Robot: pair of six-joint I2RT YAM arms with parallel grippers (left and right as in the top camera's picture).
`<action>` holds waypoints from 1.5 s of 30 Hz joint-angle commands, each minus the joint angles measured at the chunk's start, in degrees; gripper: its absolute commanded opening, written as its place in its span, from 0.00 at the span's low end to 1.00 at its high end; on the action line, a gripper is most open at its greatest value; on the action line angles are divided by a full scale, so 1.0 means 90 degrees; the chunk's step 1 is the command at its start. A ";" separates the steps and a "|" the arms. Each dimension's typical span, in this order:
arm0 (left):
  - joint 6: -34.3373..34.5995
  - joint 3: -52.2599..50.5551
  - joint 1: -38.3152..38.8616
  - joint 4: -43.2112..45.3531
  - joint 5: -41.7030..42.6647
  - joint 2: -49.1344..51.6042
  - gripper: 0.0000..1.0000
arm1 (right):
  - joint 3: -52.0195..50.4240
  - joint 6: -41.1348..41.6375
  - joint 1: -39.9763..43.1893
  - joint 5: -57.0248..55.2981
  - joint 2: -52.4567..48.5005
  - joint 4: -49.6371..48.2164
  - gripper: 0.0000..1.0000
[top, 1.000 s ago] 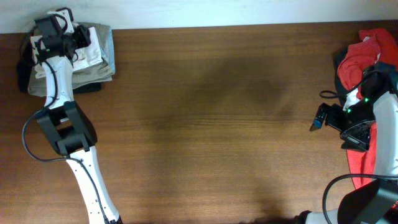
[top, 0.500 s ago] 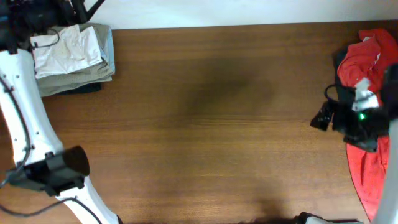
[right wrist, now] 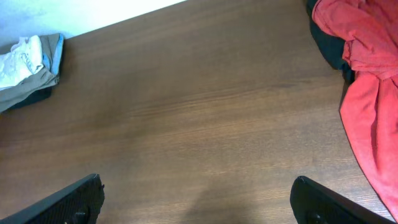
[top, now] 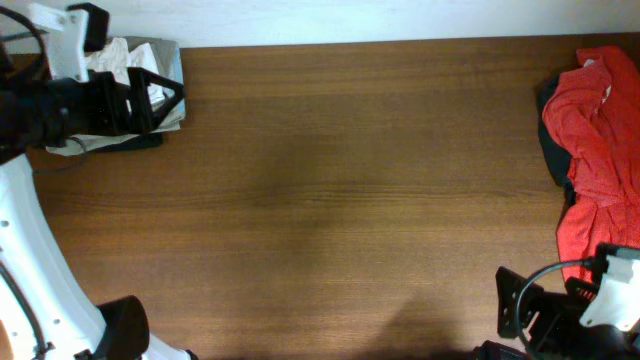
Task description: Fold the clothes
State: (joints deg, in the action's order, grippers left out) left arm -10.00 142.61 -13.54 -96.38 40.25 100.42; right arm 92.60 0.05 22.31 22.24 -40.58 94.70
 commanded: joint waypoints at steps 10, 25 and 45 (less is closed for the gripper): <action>0.0695 -0.3568 0.0202 0.1792 -0.2375 -0.3849 0.99 | 0.0024 -0.0029 0.0024 0.0124 0.0022 -0.0549 0.99; 0.1518 -0.3568 0.0202 0.1751 -0.4619 -0.3570 0.99 | 0.0024 -0.0029 0.0024 -0.0238 0.0022 -0.0716 0.99; 0.1515 -0.3568 0.0202 0.1749 -0.4619 -0.3570 0.99 | -0.4813 -0.0197 -0.2171 -0.1171 0.1909 -0.5238 0.99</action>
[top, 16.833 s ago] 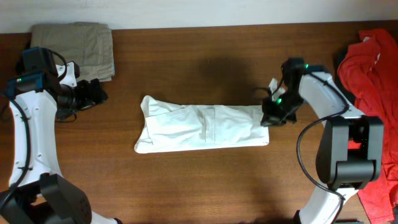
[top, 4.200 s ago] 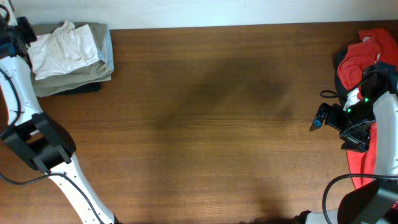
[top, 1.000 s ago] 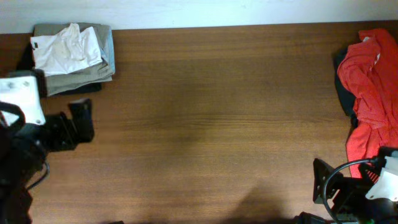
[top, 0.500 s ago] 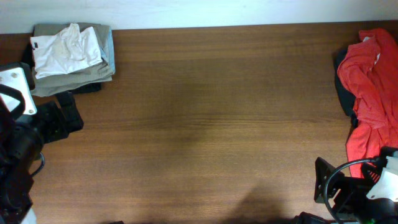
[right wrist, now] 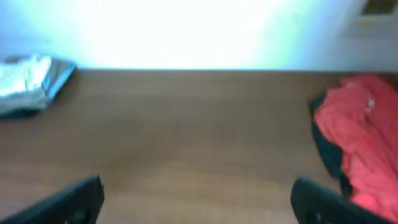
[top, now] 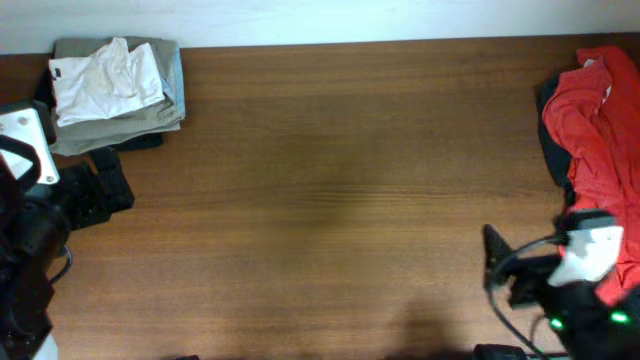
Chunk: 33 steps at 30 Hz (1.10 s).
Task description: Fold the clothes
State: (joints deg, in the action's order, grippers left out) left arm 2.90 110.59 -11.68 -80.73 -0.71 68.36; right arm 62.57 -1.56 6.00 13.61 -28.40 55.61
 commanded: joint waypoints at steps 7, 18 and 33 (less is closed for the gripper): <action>0.0085 -0.0010 -0.0005 0.0010 -0.0068 -0.0007 0.99 | -0.5717 0.0010 -0.1010 -0.0209 0.2310 -0.4949 0.99; 0.0083 -0.0010 -0.0005 0.0012 -0.0068 -0.0007 0.99 | -0.6679 0.0126 -0.0818 -0.0758 0.3135 -0.5897 0.99; 0.0085 -0.0010 -0.0005 0.0010 -0.0068 -0.0007 0.99 | -0.6917 0.0129 -0.0663 -0.0879 0.3133 -0.5734 0.99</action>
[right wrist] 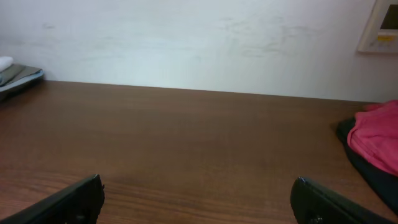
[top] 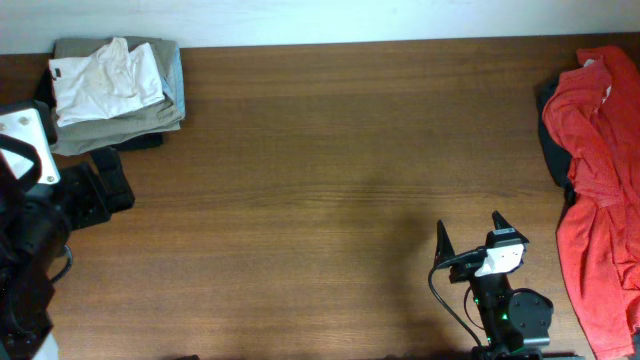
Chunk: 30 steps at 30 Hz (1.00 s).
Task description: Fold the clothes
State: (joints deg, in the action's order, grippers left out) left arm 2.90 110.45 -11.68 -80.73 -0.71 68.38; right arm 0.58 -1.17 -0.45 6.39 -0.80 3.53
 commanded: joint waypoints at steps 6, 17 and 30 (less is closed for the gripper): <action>0.0083 0.0005 -0.0005 0.0010 -0.0068 -0.0010 0.99 | -0.0029 0.0083 0.0053 -0.0078 0.0066 0.0053 0.99; 0.0085 0.0005 -0.0010 0.0010 -0.0068 0.0017 0.99 | -0.0029 0.0083 0.0053 -0.0078 0.0066 0.0053 0.99; 0.0087 -0.5955 0.0216 0.3898 0.0857 -0.2696 0.99 | -0.0029 0.0083 0.0053 -0.0078 0.0066 0.0053 0.99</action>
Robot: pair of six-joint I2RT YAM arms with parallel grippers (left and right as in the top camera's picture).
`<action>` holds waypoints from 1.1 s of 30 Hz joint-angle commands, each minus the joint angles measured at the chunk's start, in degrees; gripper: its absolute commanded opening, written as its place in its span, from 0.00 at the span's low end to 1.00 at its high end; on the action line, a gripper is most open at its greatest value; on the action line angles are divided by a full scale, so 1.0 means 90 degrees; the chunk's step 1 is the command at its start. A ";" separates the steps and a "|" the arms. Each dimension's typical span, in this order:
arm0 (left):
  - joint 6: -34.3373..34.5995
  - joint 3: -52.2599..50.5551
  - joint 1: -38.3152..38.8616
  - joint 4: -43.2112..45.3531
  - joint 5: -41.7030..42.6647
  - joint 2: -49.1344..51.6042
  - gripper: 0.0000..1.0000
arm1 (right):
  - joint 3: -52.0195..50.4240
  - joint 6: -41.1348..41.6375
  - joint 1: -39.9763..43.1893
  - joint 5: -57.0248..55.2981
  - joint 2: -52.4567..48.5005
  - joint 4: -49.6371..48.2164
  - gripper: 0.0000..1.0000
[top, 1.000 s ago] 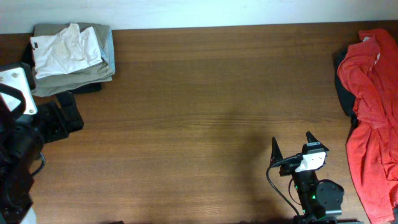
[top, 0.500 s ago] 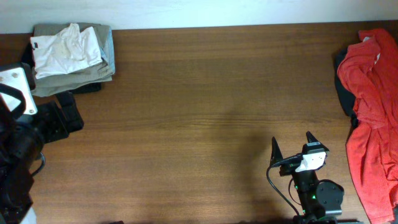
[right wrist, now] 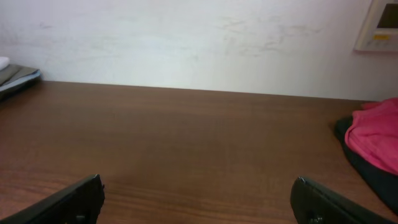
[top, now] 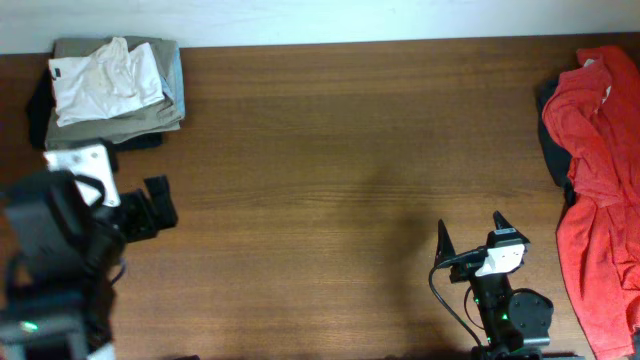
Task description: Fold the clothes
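A red garment (top: 595, 150) lies crumpled at the table's right edge over a dark garment (top: 549, 125); both also show in the right wrist view, the red garment (right wrist: 377, 134) over the dark garment (right wrist: 360, 160). A folded stack (top: 112, 82), white on khaki, sits at the back left corner. My right gripper (top: 470, 234) rests low at the front, right of centre, pointing at the wall; it is open and empty, with its fingertips (right wrist: 74, 199) wide apart. My left gripper (top: 150, 208) hangs in front of the stack, holding nothing that I can see.
The brown wooden table (top: 330, 170) runs back to a white wall (right wrist: 186, 37). A small wall panel (right wrist: 378, 25) shows at the upper right. The folded stack's edge (right wrist: 13, 73) shows at the far left of the wrist view.
My left arm has shifted from the left table edge a little rightward and toward the front. The right arm and both piles of clothes have not moved.
At first my left gripper was over the folded stack and my right gripper sat at the front right corner by the red garment. Then the left arm stood clear of the stack at the left edge. The right arm then moved left to the front, facing the wall.
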State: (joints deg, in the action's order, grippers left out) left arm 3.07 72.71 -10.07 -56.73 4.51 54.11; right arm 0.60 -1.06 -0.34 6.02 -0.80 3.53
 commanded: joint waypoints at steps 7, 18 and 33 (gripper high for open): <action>0.0066 -0.5440 0.0041 0.3441 0.0432 -0.3995 0.99 | -0.0032 0.0070 0.0041 -0.0036 0.0066 0.0053 0.99; 0.0061 -0.8021 0.0716 0.6462 0.0284 -0.5991 0.99 | -0.0032 0.0070 0.0041 -0.0036 0.0066 0.0053 0.99; -0.0007 -0.8021 0.0799 0.5836 0.0117 -0.5979 0.99 | -0.0032 0.0070 0.0041 -0.0036 0.0066 0.0053 0.99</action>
State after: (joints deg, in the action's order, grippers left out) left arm 3.07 0.80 -3.09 -3.92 6.42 0.69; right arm 0.58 -1.02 -0.30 5.98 -0.69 3.60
